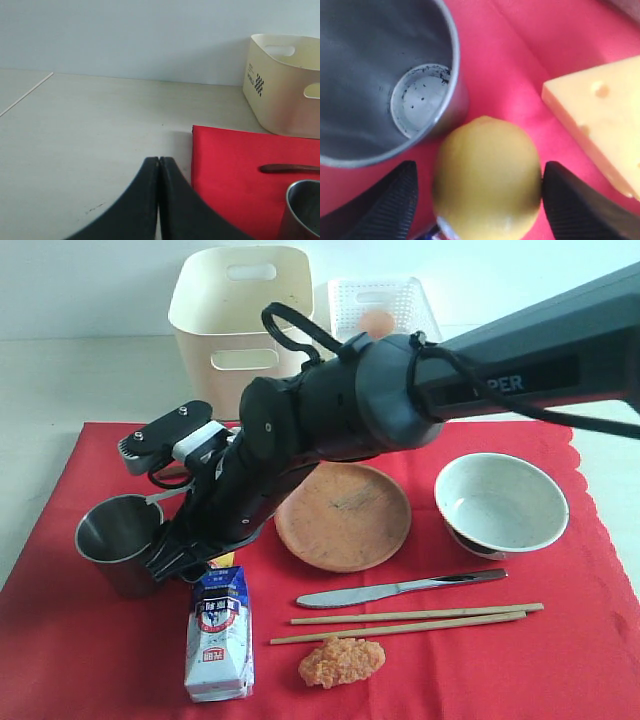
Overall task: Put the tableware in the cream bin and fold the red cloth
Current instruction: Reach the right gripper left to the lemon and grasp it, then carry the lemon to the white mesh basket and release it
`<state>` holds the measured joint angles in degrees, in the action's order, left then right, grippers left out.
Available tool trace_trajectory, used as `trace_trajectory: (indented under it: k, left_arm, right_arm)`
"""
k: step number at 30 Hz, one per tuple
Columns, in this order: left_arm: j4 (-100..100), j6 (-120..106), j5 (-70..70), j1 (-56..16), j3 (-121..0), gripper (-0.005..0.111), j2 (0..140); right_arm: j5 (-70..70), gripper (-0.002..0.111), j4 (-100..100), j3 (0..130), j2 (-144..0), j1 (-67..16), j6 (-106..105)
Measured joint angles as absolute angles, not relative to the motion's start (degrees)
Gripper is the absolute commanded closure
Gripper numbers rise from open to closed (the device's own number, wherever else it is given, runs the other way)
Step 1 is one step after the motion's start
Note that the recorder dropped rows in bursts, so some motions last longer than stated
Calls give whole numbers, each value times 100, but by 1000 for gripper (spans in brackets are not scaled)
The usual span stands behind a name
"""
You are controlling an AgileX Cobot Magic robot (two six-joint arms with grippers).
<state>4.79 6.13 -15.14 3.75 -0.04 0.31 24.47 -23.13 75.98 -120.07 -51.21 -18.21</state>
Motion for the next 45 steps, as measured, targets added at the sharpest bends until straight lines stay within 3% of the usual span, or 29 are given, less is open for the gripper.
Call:
trace_trajectory:
  k: [7, 14, 20, 45]
  left_arm:
    - [479, 613, -1514, 375, -4, 104, 31]
    - [479, 613, -1514, 375, -4, 104, 31]
    - [479, 613, -1514, 375, -4, 104, 31]
    - [479, 613, -1514, 375, -4, 104, 31]
  right_arm:
    - [2473, 46, -2313, 7709, -12241, -5121, -1821]
    - [2463, 85, -2259, 7732, -12273, -5121, -1799]
    - [2432, 108, -2250, 7732, -12273, -5121, -1799]
    - [2629, 108, 470, 7732, -10673, -5121, -128]
